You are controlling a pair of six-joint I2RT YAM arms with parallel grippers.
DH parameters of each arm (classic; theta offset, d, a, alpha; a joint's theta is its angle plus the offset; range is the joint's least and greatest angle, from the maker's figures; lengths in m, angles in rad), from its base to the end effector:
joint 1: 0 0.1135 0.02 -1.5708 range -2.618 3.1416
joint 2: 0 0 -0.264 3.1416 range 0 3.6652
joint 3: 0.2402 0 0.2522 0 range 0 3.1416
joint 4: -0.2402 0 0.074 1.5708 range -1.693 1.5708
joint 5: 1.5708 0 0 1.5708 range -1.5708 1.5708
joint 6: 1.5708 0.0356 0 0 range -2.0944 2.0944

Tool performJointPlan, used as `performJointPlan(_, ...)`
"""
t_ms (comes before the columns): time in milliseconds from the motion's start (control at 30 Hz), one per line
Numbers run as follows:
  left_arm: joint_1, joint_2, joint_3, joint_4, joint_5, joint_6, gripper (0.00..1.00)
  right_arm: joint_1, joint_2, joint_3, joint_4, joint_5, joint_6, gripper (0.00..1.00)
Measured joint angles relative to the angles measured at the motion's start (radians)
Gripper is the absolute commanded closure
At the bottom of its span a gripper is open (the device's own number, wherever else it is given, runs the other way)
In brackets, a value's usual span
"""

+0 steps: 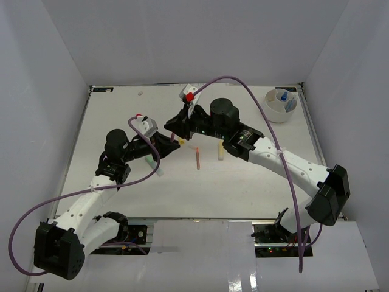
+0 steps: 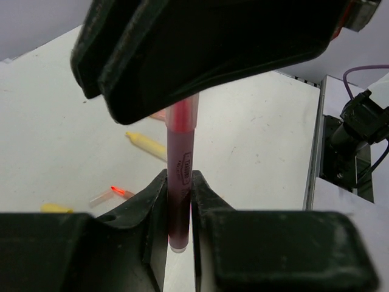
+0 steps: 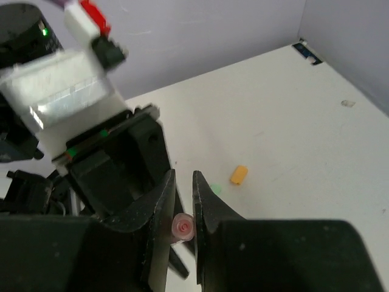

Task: Sort the stationery into containers
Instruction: Close the pen cap on the pen, then place the pen in the storage box.

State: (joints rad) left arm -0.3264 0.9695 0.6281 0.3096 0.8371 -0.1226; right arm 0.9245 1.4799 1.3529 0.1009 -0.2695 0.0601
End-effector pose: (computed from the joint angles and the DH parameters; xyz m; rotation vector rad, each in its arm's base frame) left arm 0.1993 -0.0954 0.3026 0.8223 1.4743 -1.0066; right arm 0.2062 0.2890 0.4021 -0.8999 1.4243 0.9687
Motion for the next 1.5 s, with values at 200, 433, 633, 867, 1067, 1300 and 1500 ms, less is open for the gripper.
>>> performJointPlan(200,0.013,-0.021,-0.001,0.078,-0.020,-0.027,0.50,0.016,0.014,-0.018,-0.071,0.034,0.010,0.92)
performJointPlan(433,0.015,-0.023,-0.001,0.090,-0.032,-0.035,0.31,0.006,0.034,0.009,-0.113,0.109,0.011,0.92)
performJointPlan(633,0.014,-0.023,0.010,0.099,-0.044,-0.022,0.18,-0.029,0.049,0.027,-0.149,0.144,0.013,0.92)
performJointPlan(867,0.010,-0.021,0.072,0.115,-0.069,0.000,0.03,-0.177,0.047,0.011,-0.187,0.216,0.011,0.92)
performJointPlan(1067,0.009,0.018,0.113,0.060,-0.163,0.003,0.02,-0.389,0.019,-0.044,-0.193,0.301,0.003,0.92)
performJointPlan(1300,0.009,0.041,0.132,-0.026,-0.338,0.002,0.02,-0.641,-0.025,-0.077,-0.177,0.404,-0.007,0.92)
performJointPlan(1500,0.009,0.067,0.158,-0.082,-0.458,0.002,0.02,-0.834,-0.021,-0.087,-0.137,0.468,0.010,0.92)
